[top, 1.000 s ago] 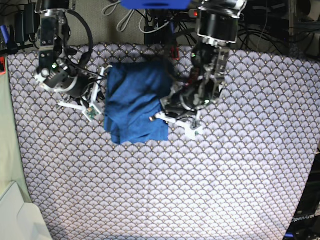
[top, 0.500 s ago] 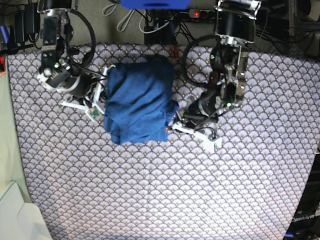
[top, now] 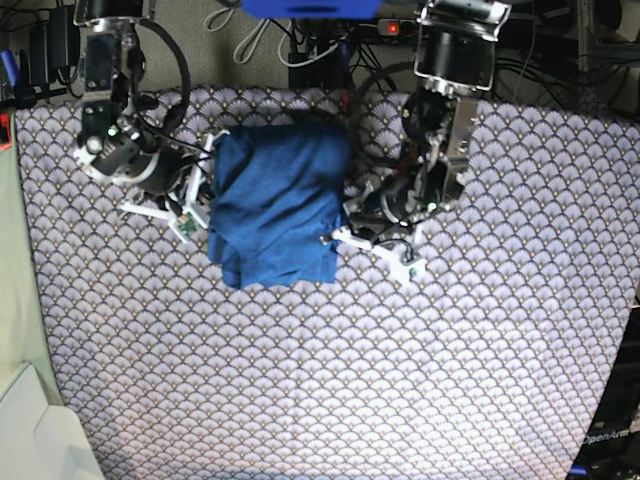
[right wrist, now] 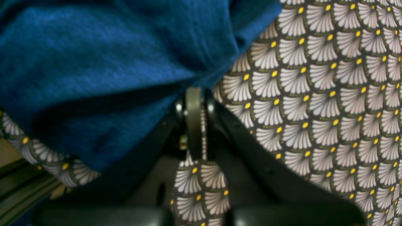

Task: Fold the T-shirt properly
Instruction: 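Push the bundle's side edge inward with the left gripper to square it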

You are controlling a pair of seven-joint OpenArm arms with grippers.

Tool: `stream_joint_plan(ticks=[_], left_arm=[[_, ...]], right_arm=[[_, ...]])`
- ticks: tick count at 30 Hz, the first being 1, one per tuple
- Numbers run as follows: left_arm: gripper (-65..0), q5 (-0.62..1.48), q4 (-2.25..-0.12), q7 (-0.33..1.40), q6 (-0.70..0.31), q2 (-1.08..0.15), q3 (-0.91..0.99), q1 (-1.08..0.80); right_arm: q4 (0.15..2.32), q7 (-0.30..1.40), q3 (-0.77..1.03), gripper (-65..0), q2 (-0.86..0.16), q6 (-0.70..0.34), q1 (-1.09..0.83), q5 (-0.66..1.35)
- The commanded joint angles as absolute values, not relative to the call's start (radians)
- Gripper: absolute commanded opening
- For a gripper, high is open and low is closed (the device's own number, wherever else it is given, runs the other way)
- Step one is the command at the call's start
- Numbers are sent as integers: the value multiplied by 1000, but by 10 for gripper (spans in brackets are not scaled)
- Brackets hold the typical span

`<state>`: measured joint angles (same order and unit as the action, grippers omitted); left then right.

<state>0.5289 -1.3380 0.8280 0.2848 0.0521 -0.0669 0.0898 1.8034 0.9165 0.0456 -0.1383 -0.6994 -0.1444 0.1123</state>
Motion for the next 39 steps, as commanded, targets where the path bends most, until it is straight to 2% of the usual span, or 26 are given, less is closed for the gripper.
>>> stream_joint_plan(ticks=[1,20,39], left_arm=[[-649,518,-1342,840,285,77,-73,99],[-648,527,-1346,840,280,147,-71,99],[-649,527,-1497,849,289,54,-64,91]], right_arm=[[1819,900,50,-650,-143,-698,-133,127],[1819,900,47,-650,-145,-698,-134,127],[1819,900,50,-650,-143,-698,-125,127]])
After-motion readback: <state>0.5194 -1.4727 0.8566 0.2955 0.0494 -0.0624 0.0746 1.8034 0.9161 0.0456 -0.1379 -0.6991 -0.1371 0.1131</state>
